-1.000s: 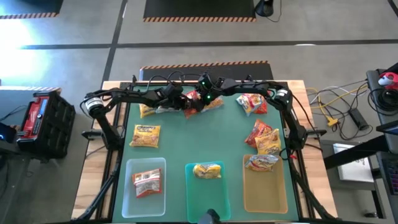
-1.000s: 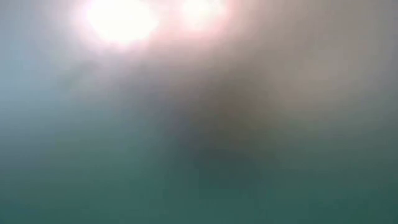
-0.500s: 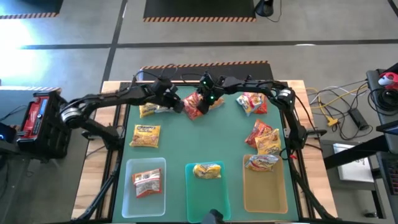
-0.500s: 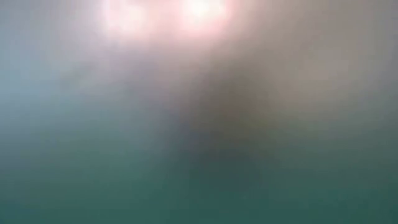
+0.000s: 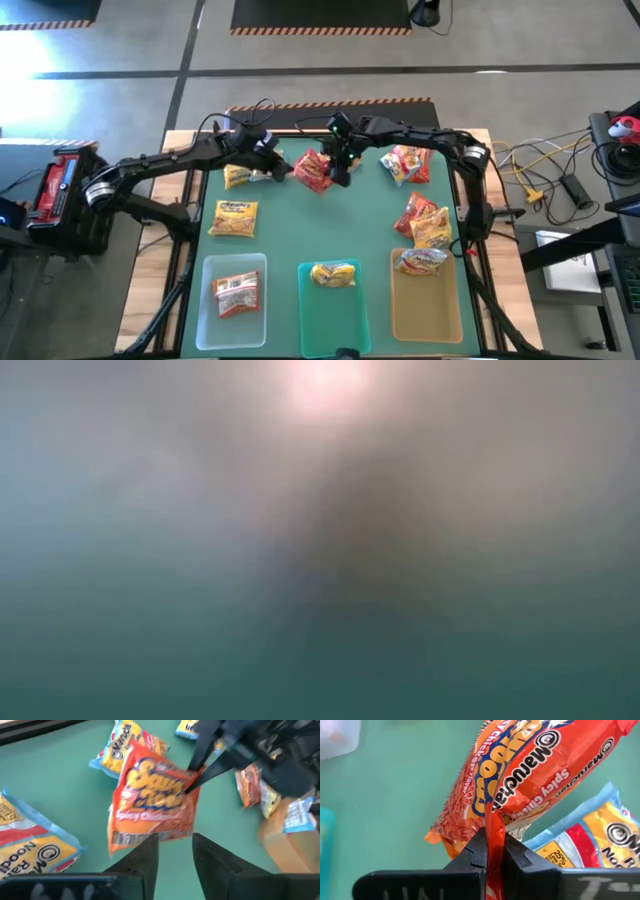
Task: Sort Maruchan noodles
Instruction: Put the orange noodle pack into the white bin
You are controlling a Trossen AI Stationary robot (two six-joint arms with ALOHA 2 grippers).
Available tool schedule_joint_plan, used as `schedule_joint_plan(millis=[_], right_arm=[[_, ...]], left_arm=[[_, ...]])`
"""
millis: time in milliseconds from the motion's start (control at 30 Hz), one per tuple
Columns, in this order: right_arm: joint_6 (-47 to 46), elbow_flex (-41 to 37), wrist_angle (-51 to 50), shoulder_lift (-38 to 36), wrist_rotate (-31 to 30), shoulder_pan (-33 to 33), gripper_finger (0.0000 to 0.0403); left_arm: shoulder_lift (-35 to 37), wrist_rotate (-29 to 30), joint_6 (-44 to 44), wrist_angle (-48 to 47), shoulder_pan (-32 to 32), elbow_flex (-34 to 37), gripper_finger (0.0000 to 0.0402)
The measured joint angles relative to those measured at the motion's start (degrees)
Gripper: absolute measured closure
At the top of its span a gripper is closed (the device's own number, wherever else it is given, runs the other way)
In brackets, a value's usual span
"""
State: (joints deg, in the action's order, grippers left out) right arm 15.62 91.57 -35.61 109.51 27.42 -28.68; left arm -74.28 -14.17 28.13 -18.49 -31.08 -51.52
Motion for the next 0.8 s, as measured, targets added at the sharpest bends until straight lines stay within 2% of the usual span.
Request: schedule_joint_plan(millis=[200, 400, 533, 800], right_arm=[[5.4, 0.1, -2.6, -2.3, 0.0, 0.3, 0.0392], [20.7, 0.1, -8.4, -3.0, 0.2, 2.0, 0.0391], [27.9, 0.1, -11.2, -3.0, 0.0, 3.9, 0.0391], [32.4, 0.1, -9.9, -3.0, -0.8, 7.6, 0.0391]], left_arm=[[0.1, -1.2, -2.4, -5.0, 1.0, -0.2, 0.0231], [0.2, -5.4, -6.6, -4.7, 1.0, -0.2, 0.0183], [0.3, -6.0, -8.6, -4.1, 1.0, -0.2, 0.0171], [0.3, -10.7, -11.0, 2.6, 2.8, -0.2, 0.0172]])
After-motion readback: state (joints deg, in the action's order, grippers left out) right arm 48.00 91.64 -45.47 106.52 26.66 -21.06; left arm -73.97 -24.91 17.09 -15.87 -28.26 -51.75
